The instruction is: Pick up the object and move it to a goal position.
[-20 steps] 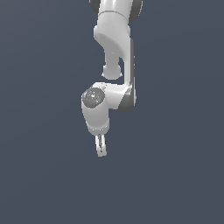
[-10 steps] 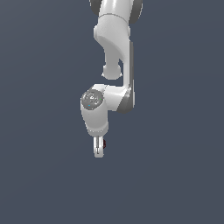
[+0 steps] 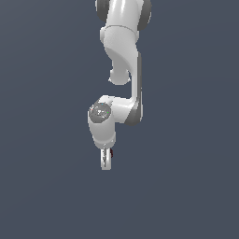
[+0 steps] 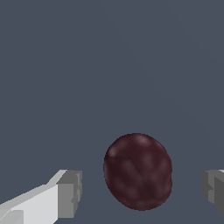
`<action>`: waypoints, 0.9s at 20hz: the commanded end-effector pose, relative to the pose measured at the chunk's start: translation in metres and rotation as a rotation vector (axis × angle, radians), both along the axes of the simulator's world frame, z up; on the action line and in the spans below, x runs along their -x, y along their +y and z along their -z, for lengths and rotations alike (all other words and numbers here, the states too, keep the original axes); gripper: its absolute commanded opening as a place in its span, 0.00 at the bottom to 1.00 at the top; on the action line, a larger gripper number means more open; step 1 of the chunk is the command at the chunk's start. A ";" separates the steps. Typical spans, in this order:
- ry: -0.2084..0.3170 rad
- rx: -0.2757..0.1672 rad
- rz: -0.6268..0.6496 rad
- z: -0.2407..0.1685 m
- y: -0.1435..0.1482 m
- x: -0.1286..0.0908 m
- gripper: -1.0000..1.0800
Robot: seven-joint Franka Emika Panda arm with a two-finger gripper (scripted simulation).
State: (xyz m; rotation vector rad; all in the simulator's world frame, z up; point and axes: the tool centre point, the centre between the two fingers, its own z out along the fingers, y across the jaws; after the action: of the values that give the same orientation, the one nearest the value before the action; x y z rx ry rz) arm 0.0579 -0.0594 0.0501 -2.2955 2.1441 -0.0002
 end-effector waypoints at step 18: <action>0.001 0.000 0.002 0.022 0.000 -0.001 0.00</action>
State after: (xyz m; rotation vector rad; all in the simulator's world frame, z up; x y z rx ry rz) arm 0.0584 -0.0595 0.0284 -2.2941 2.1466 0.0007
